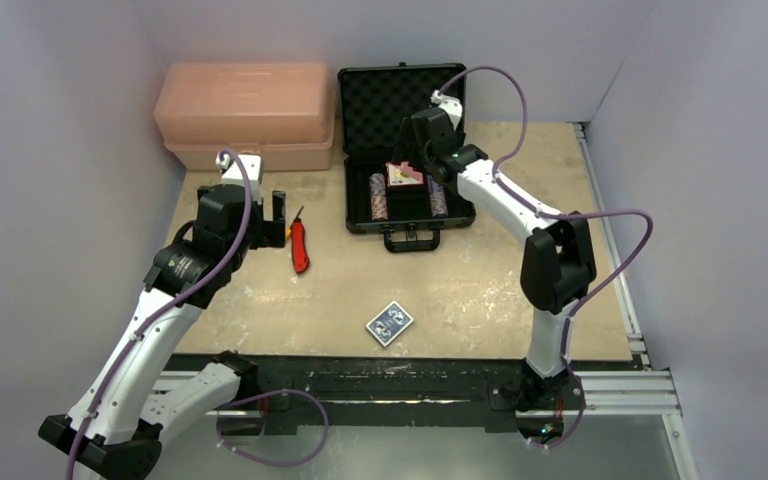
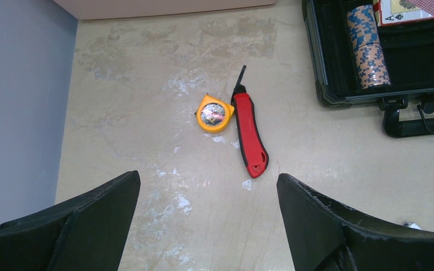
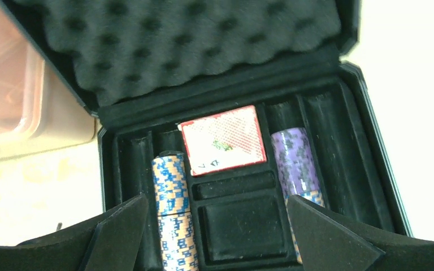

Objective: Pack up texas hold em set

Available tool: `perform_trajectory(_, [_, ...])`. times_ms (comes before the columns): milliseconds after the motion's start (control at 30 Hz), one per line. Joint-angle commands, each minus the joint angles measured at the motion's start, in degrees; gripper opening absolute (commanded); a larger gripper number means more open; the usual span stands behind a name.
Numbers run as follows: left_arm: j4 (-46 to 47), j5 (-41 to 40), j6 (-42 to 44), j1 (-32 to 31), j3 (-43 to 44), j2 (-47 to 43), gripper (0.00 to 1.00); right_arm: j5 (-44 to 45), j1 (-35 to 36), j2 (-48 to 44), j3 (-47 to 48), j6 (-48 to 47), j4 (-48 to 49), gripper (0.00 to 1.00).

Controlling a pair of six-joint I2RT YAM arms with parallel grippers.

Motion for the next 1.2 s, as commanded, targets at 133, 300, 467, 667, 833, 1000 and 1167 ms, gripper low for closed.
perform_trajectory(133, [2.0, -0.9, 0.8, 0.4, 0.0, 0.2, 0.91, -9.5, -0.2, 4.8, 10.0, -23.4, 6.4, 0.95])
perform_trajectory(300, [2.1, -0.9, 0.8, 0.3, 0.0, 0.3, 0.91, -11.8, -0.8, 11.8, 20.5, -25.7, 1.7, 0.81])
perform_trajectory(467, [2.1, -0.7, 0.9, 0.4, 0.0, 0.5, 0.91, -12.8, -1.9, 18.4, 28.9, -25.4, -1.2, 0.63])
perform_trajectory(667, [2.1, -0.6, 0.9, 0.4, 0.0, 0.5, 0.91, -14.1, -3.6, 22.9, 32.7, -24.2, -1.3, 0.54])
perform_trajectory(833, [2.1, -0.4, 0.9, 0.4, 0.0, 0.5, 0.91, -14.6, -4.4, 26.5, 34.0, -24.2, -0.6, 0.49])
perform_trajectory(1000, [2.0, -0.4, 0.9, 0.4, 0.0, 0.7, 0.91, -14.8, -4.7, 28.6, 34.2, -24.1, 0.1, 0.44])
perform_trajectory(1167, [2.1, -0.5, 1.0, 0.4, 0.1, 0.6, 0.91, -15.2, -4.9, 29.8, 33.5, -23.6, 0.4, 0.41])
